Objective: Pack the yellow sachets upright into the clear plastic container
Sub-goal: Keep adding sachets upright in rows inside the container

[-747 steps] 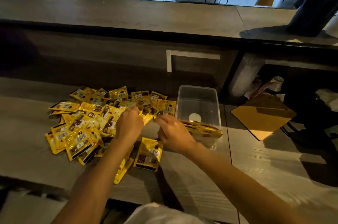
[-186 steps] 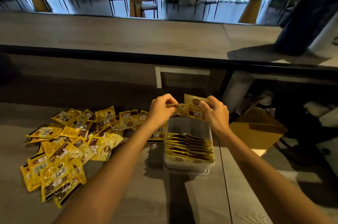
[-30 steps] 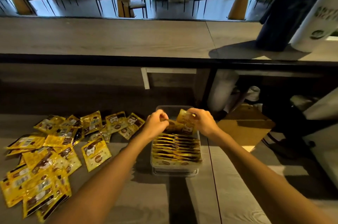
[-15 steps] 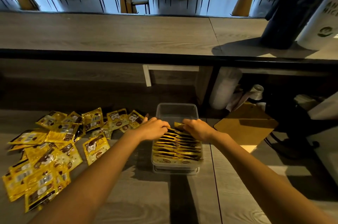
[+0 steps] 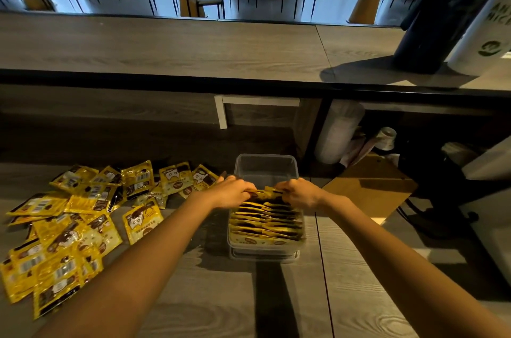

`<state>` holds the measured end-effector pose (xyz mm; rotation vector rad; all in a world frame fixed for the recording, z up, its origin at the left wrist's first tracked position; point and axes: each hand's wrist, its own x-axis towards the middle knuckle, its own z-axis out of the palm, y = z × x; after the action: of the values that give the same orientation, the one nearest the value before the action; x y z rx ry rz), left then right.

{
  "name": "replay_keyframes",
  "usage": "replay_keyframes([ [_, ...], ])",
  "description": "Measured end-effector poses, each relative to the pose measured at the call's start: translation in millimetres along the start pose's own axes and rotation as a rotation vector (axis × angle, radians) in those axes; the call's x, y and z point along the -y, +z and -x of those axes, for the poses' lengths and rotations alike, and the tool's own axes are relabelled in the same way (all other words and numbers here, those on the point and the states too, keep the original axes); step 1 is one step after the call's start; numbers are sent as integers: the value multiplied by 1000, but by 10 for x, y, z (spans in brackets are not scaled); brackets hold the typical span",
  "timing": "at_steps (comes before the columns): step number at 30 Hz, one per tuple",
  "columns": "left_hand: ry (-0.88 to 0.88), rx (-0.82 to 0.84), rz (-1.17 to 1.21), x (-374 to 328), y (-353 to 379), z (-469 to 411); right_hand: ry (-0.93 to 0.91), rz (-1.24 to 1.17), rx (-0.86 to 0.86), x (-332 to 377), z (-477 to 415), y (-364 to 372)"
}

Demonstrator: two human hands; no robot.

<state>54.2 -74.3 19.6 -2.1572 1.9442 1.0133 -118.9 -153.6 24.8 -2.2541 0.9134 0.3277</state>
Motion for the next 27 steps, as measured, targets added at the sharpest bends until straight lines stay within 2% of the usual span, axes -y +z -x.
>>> replay_keyframes([
  [4,-4,34,-23,-13,-29,27,-13,-35,-47,-42,9,2],
  [11,-1,115,-7,-51,10,113,1,-12,30,-25,54,120],
  [21,-56,-41,152,-134,-4,213,11,-74,-16,66,63,82],
  [27,-79,-330,267,32,-198,333,-26,-109,-219,265,28,60],
])
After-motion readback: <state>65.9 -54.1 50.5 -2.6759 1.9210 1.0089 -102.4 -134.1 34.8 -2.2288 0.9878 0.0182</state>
